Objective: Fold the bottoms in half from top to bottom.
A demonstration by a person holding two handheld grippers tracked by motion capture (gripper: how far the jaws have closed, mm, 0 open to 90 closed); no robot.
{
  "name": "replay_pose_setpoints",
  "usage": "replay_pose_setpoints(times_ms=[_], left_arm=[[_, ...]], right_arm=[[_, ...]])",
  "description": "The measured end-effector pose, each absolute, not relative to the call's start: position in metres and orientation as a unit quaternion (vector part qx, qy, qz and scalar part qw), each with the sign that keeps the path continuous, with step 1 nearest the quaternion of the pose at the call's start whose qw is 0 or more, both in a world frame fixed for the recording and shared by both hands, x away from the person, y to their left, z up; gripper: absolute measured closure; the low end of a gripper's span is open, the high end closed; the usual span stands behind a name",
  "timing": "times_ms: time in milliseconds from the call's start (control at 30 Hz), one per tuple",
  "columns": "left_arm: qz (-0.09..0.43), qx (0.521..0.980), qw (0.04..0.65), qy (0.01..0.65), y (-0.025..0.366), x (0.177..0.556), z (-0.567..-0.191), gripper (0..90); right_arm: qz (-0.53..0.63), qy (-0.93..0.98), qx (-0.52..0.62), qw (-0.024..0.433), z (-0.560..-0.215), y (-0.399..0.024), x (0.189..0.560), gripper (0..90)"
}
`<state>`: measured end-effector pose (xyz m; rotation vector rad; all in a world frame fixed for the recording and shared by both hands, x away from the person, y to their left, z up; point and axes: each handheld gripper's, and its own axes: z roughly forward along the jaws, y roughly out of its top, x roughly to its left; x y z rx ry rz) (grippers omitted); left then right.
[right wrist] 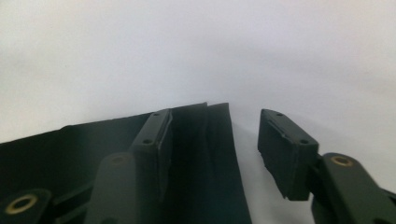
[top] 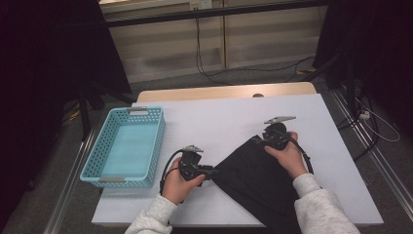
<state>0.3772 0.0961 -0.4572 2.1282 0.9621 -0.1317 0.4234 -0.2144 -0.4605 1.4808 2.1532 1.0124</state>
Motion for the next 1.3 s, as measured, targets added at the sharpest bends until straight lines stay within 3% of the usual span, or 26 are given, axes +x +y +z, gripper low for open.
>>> replay_pose_setpoints(times_ms=[33, 67, 100, 167, 333, 433, 667, 1300], left_arm=[[-0.055, 0.837, 0.39, 0.379, 0.096, 0.377, -0.457, 61.2], [-0.058, 0.838, 0.386, 0.381, 0.096, 0.377, -0.457, 63.2], [-0.059, 0.838, 0.385, 0.381, 0.097, 0.377, -0.457, 65.3], [-0.056, 0.838, 0.384, 0.384, 0.097, 0.377, -0.457, 69.0], [-0.064, 0.835, 0.375, 0.398, 0.097, 0.377, -0.458, 82.9], [-0.072, 0.833, 0.371, 0.404, 0.097, 0.378, -0.458, 86.3], [-0.089, 0.827, 0.376, 0.409, 0.106, 0.385, -0.445, 87.6], [-0.055, 0.82, 0.387, 0.418, 0.118, 0.413, -0.4, 87.9]], right_arm=[[0.351, 0.76, 0.52, 0.169, -0.463, -0.214, 0.424, 54.1], [0.355, 0.757, 0.521, 0.17, -0.464, -0.214, 0.425, 62.3], [0.36, 0.758, 0.519, 0.165, -0.464, -0.215, 0.425, 76.2], [0.374, 0.755, 0.519, 0.145, -0.464, -0.217, 0.425, 86.3], [0.39, 0.746, 0.519, 0.151, -0.457, -0.224, 0.422, 88.5], [0.389, 0.749, 0.513, 0.158, -0.453, -0.225, 0.42, 88.5], [0.406, 0.743, 0.508, 0.157, -0.448, -0.23, 0.418, 88.7], [0.43, 0.731, 0.498, 0.182, -0.422, -0.224, 0.435, 89.0]])
